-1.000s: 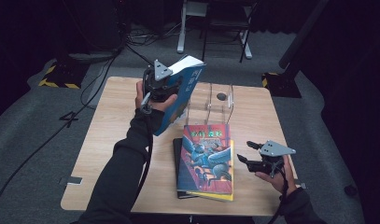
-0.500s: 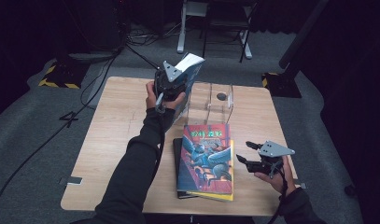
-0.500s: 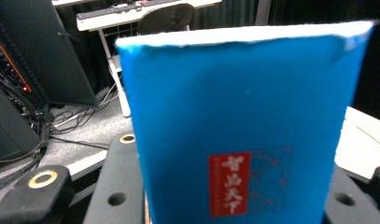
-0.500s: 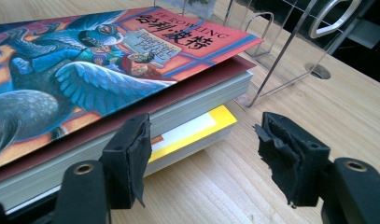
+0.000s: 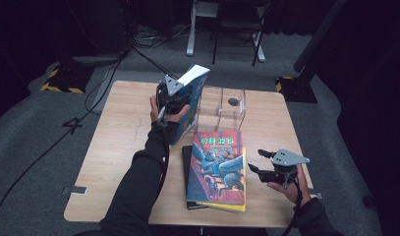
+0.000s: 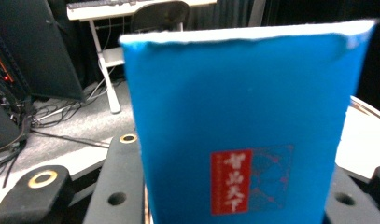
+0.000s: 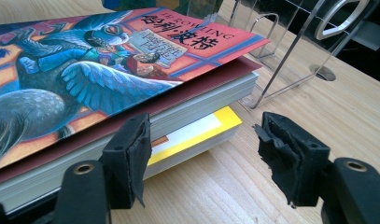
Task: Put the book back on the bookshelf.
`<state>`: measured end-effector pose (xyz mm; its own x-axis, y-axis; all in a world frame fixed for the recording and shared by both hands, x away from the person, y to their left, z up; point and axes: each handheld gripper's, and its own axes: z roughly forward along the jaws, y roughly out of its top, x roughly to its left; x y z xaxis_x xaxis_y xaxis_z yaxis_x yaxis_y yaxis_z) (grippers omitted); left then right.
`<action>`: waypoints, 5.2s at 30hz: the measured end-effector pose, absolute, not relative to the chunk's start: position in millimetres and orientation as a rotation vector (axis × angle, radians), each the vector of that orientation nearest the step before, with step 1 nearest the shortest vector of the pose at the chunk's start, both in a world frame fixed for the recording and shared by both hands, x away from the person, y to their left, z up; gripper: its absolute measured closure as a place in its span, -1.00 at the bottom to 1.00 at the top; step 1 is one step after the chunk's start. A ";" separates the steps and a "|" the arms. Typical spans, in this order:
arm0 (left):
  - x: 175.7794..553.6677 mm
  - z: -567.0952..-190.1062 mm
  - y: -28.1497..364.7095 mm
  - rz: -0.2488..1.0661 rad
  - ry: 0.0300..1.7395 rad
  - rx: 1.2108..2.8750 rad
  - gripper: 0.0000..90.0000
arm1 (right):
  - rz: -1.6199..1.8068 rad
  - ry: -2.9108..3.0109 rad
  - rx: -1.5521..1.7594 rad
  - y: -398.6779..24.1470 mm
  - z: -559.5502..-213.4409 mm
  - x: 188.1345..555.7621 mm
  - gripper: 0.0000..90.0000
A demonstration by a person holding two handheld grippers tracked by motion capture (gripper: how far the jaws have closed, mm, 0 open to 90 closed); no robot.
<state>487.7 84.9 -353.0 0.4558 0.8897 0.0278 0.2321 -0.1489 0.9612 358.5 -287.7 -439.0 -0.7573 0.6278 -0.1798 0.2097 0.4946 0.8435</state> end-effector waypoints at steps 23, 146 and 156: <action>450.1 -358.1 108.2 0.698 0.955 1.746 0.31 | 1.179 2.294 0.698 -287.0 -442.0 358.9 -0.23; 497.3 -352.1 81.4 0.843 0.935 1.732 0.15 | 1.200 2.331 0.684 -289.0 -444.4 356.1 -0.19; 485.0 -356.8 87.1 0.839 0.912 1.784 0.13 | 1.201 2.332 0.687 -289.2 -444.3 356.1 -0.18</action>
